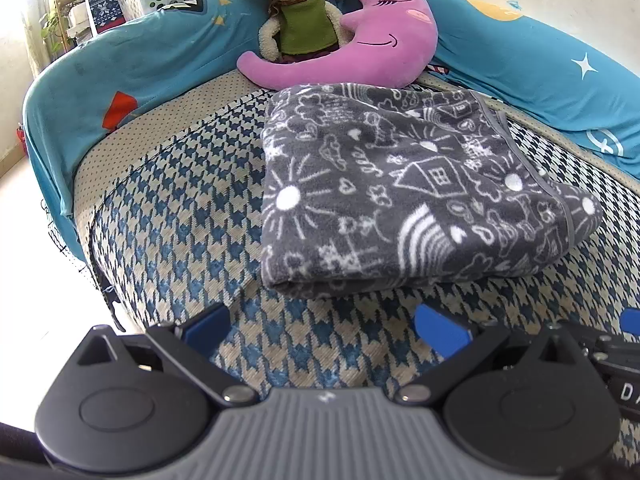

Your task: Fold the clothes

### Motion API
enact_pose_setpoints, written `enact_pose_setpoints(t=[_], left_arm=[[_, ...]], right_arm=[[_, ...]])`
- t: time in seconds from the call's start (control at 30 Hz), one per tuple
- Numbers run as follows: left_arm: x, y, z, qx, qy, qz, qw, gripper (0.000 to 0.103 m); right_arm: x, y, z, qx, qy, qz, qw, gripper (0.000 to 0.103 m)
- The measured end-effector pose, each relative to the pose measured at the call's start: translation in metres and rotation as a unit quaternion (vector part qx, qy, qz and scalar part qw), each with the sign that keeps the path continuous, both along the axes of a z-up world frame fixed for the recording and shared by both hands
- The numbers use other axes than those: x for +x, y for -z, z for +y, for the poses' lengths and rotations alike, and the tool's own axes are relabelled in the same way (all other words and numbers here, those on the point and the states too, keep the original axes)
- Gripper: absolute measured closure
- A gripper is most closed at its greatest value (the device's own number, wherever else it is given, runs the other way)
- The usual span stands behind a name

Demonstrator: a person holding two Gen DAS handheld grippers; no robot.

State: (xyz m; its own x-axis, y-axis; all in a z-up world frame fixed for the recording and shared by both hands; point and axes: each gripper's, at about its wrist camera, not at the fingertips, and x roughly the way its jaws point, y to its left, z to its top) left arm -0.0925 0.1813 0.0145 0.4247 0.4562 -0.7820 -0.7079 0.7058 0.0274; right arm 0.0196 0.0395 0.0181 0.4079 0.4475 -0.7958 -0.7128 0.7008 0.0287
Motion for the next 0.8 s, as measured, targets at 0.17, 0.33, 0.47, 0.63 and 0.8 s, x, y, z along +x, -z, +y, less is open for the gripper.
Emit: enact_pose_setpoints(t=[0.17,0.33,0.47,0.63,0.8], left_arm=[[0.0002,0.0002,-0.0004,-0.002,0.004,-0.001,1.0000,0.000],[0.0004,0.0007,-0.0023,0.000,0.009,-0.001,1.0000,0.000],[0.0003,0.0001,-0.0031,0.001,0.011,-0.002,0.9999,0.000],[0.0002,-0.0003,-0.0035,0.002,0.014,-0.004,0.9999,0.000],[0.0002,-0.0007,-0.0027,0.001,0.015,-0.004,0.9999,0.000]], right_arm=[[-0.0003,-0.0001,-0.0001,0.000,0.000,0.000,1.000,0.028],[-0.0003,-0.0006,-0.0003,0.001,-0.001,0.000,1.000,0.028],[-0.0002,-0.0008,-0.0002,0.001,-0.001,0.001,1.000,0.028],[-0.0009,-0.0008,0.0008,0.000,-0.002,0.001,1.000,0.028],[-0.0013,-0.0010,0.0016,0.000,-0.003,0.000,1.000,0.028]])
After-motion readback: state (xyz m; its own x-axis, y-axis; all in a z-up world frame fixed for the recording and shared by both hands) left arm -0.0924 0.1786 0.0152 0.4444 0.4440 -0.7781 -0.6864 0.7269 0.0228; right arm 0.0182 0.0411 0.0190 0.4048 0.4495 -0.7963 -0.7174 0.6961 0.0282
